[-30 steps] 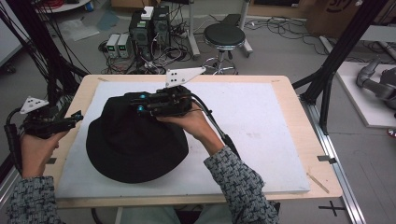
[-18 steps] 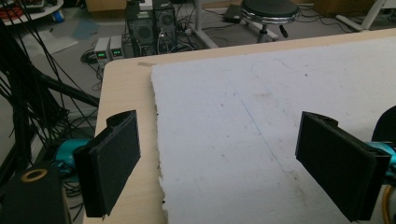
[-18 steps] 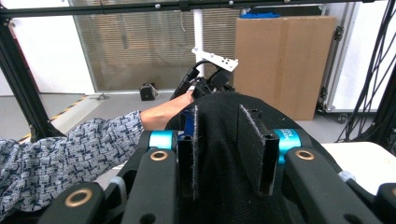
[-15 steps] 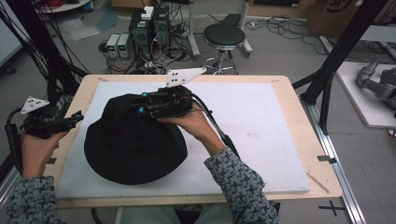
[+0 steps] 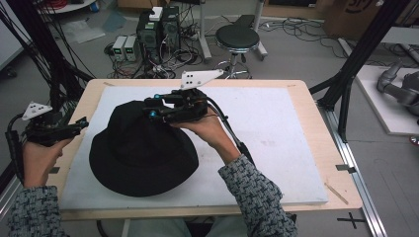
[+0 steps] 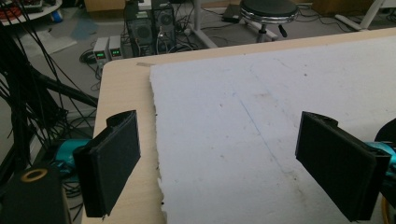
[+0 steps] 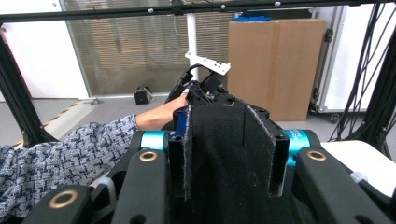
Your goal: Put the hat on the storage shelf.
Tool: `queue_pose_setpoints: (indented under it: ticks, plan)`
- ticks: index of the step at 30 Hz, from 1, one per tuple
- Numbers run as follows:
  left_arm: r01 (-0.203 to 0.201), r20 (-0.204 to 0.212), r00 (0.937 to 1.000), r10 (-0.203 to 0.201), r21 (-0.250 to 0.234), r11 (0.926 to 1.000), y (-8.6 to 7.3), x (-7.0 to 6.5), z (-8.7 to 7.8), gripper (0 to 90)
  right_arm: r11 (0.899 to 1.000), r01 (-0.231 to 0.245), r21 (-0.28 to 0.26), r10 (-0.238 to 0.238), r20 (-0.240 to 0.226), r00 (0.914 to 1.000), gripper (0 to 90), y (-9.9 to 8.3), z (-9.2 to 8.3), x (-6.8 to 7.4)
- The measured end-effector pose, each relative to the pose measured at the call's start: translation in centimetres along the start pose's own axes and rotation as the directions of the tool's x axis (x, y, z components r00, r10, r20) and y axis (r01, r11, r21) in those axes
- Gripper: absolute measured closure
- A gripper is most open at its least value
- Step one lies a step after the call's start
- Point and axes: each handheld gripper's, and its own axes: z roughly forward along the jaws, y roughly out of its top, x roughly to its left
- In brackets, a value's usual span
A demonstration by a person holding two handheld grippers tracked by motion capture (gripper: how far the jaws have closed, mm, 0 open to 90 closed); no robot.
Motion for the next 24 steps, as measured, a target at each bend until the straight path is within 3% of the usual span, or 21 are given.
queue_pose_setpoints:
  ticks: [9,16,24]
  plan:
    - [-0.002,0.005,1.0000,0.002,-0.002,1.0000,0.1,-0.1,0.0,14.2,0.999,-0.024,-0.035,0.026,0.062,0.9978,60.6,0.2,-2.0,-0.8]
    - [-0.001,0.007,1.0000,0.001,-0.002,1.0000,0.1,-0.2,0.1,14.2,0.996,-0.049,-0.077,0.058,0.122,0.9909,57.6,-0.1,-4.2,-1.7]
    - [-0.004,0.011,0.9999,0.004,-0.005,1.0000,0.2,-0.3,0.3,14.2,0.996,-0.055,-0.074,0.069,0.197,0.9779,51.5,-0.4,-6.1,-2.2]
